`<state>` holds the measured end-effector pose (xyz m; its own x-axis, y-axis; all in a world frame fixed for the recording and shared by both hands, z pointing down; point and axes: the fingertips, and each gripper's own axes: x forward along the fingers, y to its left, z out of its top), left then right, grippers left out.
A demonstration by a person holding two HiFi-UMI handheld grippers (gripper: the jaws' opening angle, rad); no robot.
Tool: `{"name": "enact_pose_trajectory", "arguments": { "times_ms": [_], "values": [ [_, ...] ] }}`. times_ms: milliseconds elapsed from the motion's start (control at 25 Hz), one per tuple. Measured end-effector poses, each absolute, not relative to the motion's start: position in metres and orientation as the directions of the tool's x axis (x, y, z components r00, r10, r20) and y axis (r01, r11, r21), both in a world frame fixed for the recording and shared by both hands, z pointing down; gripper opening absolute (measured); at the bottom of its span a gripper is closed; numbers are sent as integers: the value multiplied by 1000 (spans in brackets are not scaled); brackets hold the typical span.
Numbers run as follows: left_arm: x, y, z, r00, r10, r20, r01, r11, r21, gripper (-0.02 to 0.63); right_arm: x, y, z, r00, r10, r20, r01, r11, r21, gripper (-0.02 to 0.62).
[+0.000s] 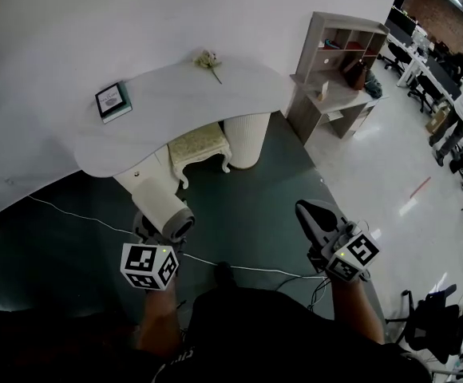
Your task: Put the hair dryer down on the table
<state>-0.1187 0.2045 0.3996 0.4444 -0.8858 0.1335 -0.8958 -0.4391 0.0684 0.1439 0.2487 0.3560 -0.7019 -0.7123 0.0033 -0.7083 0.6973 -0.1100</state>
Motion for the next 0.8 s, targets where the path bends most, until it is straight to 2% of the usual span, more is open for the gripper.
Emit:
{"name": "enact_pose_trajectory", "arguments": {
  "times_ms": [320,800],
  "values": [
    [-177,126,399,426,-898,112,-904,-418,87,207,92,182,342,-718,-696,21,-696,716,-55,6],
    [-187,81,408,391,-911,134,-920,-383,85,208,84,115,354,-744,-667,-22,-661,741,-113,6]
  ]
}}
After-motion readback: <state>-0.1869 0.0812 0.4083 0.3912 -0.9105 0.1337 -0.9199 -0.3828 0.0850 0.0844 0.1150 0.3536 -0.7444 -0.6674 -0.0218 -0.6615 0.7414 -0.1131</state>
